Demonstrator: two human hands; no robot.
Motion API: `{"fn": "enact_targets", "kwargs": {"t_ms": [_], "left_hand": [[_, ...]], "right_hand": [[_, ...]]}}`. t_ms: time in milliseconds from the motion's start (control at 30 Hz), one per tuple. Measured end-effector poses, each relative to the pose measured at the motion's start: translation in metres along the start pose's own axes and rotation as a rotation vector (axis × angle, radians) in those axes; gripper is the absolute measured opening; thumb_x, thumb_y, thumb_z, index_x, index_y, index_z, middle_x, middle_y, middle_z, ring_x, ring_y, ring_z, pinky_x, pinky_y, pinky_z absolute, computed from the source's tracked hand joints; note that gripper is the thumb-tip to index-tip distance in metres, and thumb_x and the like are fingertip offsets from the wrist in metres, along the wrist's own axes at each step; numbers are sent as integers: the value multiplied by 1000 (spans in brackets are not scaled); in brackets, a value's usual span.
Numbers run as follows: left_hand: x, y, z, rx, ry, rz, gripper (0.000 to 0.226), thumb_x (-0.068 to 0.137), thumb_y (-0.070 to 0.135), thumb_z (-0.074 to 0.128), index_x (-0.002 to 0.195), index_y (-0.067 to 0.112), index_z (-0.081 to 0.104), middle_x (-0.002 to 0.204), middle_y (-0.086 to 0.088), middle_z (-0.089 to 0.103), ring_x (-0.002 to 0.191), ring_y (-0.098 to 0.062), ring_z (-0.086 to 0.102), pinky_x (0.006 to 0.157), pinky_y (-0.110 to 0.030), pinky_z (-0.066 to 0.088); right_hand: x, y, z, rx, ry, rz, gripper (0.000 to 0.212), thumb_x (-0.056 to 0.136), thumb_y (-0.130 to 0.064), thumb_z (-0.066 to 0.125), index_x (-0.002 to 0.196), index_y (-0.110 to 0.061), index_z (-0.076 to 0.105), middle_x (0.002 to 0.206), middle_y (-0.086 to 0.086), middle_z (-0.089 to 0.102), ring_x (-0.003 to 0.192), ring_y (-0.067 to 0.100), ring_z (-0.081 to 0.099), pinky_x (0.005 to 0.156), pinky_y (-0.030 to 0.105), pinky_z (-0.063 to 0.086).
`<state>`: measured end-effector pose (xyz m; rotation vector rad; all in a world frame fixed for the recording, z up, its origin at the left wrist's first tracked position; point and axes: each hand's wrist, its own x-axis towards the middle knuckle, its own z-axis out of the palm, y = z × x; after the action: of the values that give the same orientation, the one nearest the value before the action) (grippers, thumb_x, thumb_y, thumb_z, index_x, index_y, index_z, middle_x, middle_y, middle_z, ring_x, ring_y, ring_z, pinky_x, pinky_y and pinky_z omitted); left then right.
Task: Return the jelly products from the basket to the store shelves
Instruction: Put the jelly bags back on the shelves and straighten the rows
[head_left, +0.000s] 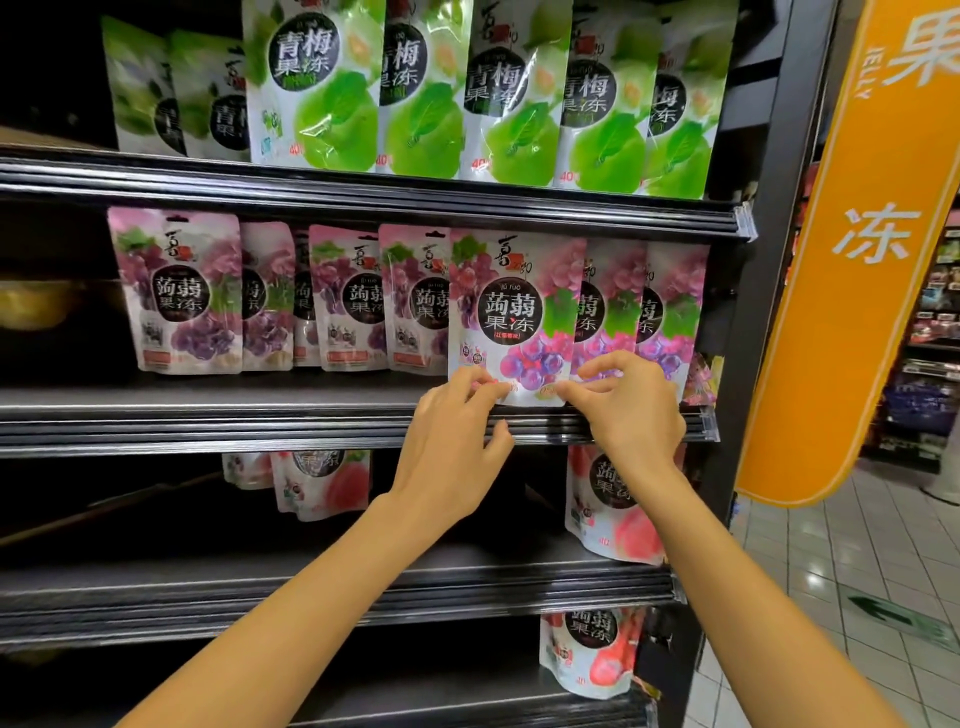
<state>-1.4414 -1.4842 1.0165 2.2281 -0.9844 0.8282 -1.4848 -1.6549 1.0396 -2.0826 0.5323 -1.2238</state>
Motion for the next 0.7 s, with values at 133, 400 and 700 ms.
{"fn": "enact_targets", "kwargs": {"t_ms": [133,400,700], "left_hand": [[0,3,2,16,17,21,39,94,23,56,133,19,57,128,4,52,116,-20,50,107,-30,29],[-7,-2,-1,-46,70,54,34,94,21,56,127,21,61,129,6,55,123,-15,47,110,-28,26],[-88,-39,-25,-416,252,-127,21,91,10,53,93,22,70,87,18,60,80,-9,55,70,-13,39]], "right_hand": [[1,0,-1,-19,16,17,28,72,-54,78,79,-32,63,65,-19,65,70,3,60,55,21,24],[-15,2,-4,1,48,-87,19,81,-50,72,82,-34,62,73,-21,64,73,-1,59,57,20,30],[-91,-10,24,422,-156,-73,14,92,-33,61,82,-26,67,68,-13,72,65,-2,63,64,22,46]]}}
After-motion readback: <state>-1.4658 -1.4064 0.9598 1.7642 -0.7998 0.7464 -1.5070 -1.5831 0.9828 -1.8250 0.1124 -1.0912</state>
